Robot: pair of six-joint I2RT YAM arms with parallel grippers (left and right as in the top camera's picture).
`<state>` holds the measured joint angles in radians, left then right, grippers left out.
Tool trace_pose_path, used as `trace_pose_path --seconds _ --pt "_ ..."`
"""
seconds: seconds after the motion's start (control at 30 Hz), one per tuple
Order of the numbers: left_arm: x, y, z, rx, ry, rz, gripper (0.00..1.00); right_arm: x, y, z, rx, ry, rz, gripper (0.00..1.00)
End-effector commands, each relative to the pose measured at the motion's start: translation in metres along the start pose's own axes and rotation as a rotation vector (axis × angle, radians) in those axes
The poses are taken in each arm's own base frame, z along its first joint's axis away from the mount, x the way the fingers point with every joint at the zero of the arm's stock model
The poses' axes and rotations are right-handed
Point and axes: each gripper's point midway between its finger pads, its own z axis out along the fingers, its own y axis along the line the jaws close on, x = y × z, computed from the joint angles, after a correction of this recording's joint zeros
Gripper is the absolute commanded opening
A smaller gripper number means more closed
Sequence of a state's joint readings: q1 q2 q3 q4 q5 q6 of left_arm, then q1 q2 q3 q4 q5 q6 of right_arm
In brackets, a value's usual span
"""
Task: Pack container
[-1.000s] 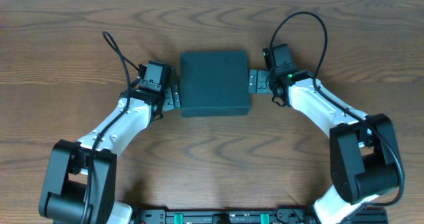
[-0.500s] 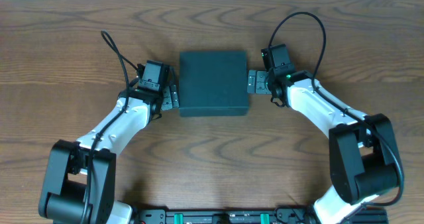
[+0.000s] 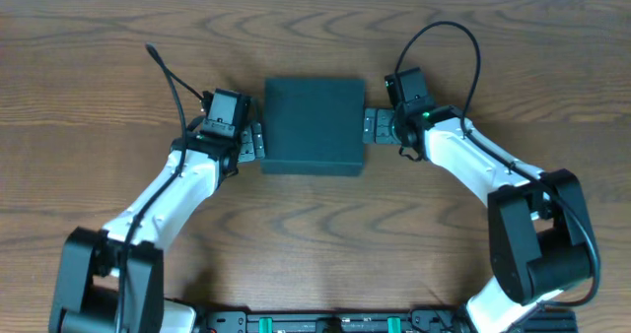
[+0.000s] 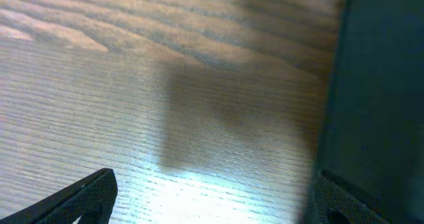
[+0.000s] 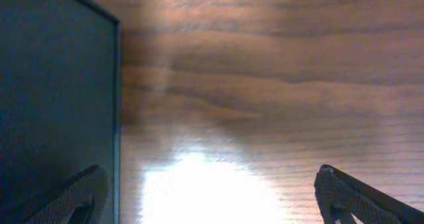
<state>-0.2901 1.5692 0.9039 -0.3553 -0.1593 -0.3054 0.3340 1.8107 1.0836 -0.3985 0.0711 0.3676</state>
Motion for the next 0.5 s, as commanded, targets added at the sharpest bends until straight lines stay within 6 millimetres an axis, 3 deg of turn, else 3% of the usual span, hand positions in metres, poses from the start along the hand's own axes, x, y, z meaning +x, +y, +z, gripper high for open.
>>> trace_pose_path --seconds 0.0,0.2,0.47 --pt "0.0 -0.005 -0.009 0.027 -0.01 0.028 0.95 -0.004 0.017 -0.019 -0.066 -0.025 0.004 0.99" --pt "0.001 -0.004 -0.012 0.026 -0.003 0.028 0.96 -0.018 0.005 -0.037 -0.049 -0.076 0.01 0.99" --pt "0.013 -0.012 -0.013 0.078 0.051 0.034 0.96 -0.018 0.002 -0.039 -0.045 -0.074 0.009 0.99"
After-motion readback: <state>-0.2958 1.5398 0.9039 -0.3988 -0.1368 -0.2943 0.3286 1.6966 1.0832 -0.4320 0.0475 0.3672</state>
